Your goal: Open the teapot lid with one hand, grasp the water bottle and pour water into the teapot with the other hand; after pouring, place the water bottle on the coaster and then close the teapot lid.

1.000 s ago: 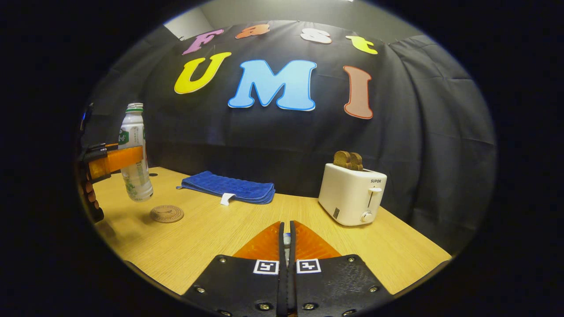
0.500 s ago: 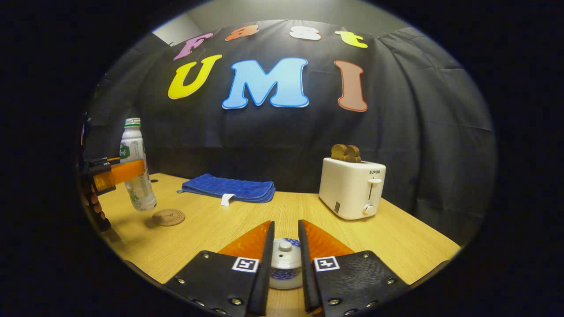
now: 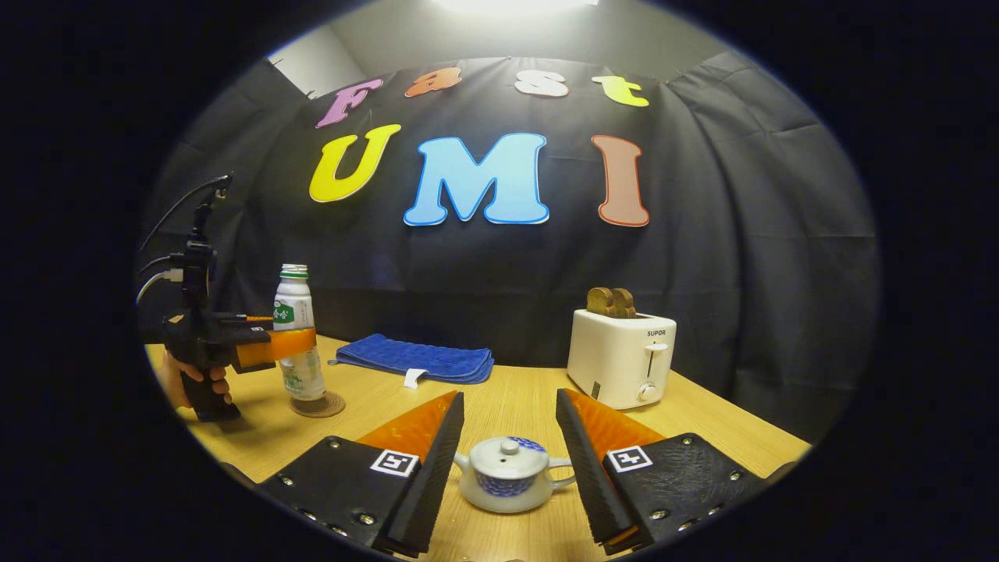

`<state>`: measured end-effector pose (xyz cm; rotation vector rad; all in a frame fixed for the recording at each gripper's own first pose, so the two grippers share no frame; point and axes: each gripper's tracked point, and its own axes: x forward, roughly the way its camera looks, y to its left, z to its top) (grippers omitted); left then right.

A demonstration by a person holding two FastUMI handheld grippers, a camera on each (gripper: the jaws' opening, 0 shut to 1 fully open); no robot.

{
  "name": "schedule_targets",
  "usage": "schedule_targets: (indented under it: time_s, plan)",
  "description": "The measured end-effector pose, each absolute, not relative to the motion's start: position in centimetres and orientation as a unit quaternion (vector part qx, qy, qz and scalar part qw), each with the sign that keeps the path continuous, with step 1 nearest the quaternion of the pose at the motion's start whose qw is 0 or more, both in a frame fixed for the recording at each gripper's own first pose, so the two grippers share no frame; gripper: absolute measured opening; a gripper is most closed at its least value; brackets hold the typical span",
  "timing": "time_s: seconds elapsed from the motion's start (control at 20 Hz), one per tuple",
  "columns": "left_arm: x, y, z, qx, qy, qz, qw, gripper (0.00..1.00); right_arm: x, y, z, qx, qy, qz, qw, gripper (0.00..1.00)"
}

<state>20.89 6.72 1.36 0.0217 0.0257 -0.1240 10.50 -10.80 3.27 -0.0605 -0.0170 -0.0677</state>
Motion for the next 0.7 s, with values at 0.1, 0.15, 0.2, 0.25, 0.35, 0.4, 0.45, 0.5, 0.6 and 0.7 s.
schedule_targets:
  time_s: [0.1, 0.15, 0.2, 0.25, 0.35, 0.4, 0.45, 0.5, 0.6, 0.7]
  plan:
    - [21.3, 7.1, 0.5, 0.018, 0.022, -0.057, 0.998, 0.69, 10.5, -10.8, 3.3, -0.028, -0.01, -0.032, 0.999, 0.73]
    - [21.4, 7.1, 0.4, 0.013, 0.024, -0.06, 0.998, 0.77, 10.4, -10.8, 3.5, -0.025, -0.012, -0.033, 0.999, 0.73]
    - [21.6, 7.1, 0.4, 0.008, 0.024, -0.06, 0.998, 0.77, 10.4, -10.9, 3.4, -0.022, -0.012, -0.034, 0.999, 0.73]
    - [21.8, 7.3, 0.4, 0.015, 0.022, -0.055, 0.998, 0.77, 10.5, -10.9, 3.4, -0.02, -0.012, -0.034, 0.999, 0.73]
    - [22.2, 7.2, 0.1, 0.029, 0.022, -0.053, 0.998, 0.69, 10.6, -10.8, 3.1, -0.019, -0.008, -0.033, 0.999, 0.73]
    - [22.4, 7.2, 0.0, 0.029, 0.022, -0.053, 0.998, 0.73, 10.5, -10.9, 3.1, -0.02, -0.007, -0.034, 0.999, 0.73]
    - [22.2, 7.1, 0.0, 0.028, 0.023, -0.056, 0.998, 0.77, 10.5, -10.9, 3.1, -0.021, -0.007, -0.034, 0.999, 0.73]
    - [22.2, 7.2, 0.1, 0.027, 0.023, -0.056, 0.998, 0.77, 10.5, -10.9, 3.1, -0.021, -0.007, -0.034, 0.999, 0.73]
    - [22.2, 7.4, 0.0, 0.021, 0.022, -0.054, 0.998, 0.73, 10.5, -10.6, 3.0, -0.02, -0.005, -0.03, 0.999, 0.73]
    - [22.4, 7.5, 0.0, 0.018, 0.019, -0.051, 0.998, 0.77, 10.4, -10.1, 3.1, -0.014, -0.008, -0.021, 1.0, 0.73]
